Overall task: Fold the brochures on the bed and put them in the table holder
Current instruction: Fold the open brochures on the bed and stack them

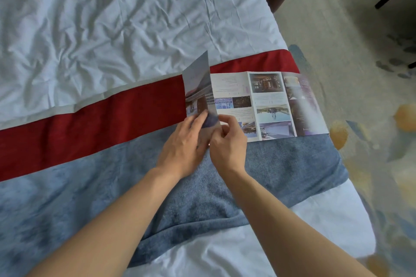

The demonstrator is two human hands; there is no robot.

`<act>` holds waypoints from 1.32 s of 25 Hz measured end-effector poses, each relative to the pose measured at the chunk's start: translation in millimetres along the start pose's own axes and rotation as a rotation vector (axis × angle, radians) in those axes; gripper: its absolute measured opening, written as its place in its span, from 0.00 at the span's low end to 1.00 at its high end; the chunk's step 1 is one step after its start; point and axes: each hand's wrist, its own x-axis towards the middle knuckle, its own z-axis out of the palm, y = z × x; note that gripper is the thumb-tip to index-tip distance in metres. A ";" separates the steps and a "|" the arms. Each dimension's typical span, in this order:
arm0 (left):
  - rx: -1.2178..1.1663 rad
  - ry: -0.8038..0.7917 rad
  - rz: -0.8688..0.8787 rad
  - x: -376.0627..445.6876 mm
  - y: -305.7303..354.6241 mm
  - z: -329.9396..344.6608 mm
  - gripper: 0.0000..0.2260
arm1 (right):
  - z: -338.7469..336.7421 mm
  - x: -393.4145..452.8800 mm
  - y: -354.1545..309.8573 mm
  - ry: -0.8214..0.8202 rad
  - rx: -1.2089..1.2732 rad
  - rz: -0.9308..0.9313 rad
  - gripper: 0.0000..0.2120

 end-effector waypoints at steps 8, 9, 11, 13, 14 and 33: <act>-0.093 -0.001 -0.226 5.8 -6.2 16.9 0.29 | -32.5 12.2 31.4 0.220 -0.115 0.208 0.13; -0.101 -0.023 -0.238 7.5 -4.8 21.4 0.29 | -37.8 15.2 35.6 0.236 -0.159 0.226 0.13; -0.125 -0.057 -0.257 12.9 0.1 29.9 0.29 | -48.1 20.5 42.9 0.264 -0.244 0.245 0.14; -0.107 -0.095 -0.257 21.2 5.2 37.1 0.30 | -55.9 26.8 51.0 0.278 -0.318 0.249 0.14; -0.074 -0.111 -0.249 25.8 6.7 40.3 0.31 | -58.3 30.1 55.0 0.268 -0.352 0.248 0.14; -0.563 -0.007 -0.629 61.2 43.2 48.1 0.08 | -50.9 45.7 66.8 -0.004 -0.589 0.140 0.35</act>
